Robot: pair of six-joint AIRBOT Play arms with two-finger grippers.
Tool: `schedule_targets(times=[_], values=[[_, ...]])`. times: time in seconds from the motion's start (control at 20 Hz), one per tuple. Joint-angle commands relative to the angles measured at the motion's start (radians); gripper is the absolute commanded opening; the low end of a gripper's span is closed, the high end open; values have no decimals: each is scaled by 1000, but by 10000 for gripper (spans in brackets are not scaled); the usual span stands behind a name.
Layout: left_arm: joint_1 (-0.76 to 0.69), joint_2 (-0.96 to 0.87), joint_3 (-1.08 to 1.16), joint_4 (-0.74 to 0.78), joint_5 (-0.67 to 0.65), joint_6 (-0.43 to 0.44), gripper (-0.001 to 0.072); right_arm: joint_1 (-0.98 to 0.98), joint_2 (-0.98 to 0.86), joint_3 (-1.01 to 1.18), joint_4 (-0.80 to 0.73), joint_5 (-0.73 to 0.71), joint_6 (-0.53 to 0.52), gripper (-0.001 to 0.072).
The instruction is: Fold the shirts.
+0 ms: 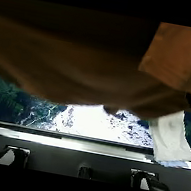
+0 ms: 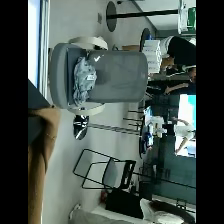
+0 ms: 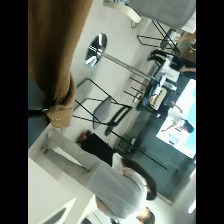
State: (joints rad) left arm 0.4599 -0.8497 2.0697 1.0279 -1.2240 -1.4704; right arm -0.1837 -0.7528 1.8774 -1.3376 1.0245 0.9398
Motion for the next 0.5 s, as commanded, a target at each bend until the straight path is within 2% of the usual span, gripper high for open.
schedule_targets(times=[0.0,0.1,0.2,0.35,0.45], values=[[0,-29,-48,17,-97,-3,22,1,-30,6,-14,124,74,44],[-1,-98,-124,19,-176,21,21,2,-130,6,-8,221,76,44],[-26,-198,-239,24,-202,76,21,2,-293,5,27,338,76,44],[-111,-389,-418,150,-176,95,21,6,-607,-5,57,497,76,44],[-148,-544,-489,203,-92,100,21,47,-812,-22,68,480,77,43]])
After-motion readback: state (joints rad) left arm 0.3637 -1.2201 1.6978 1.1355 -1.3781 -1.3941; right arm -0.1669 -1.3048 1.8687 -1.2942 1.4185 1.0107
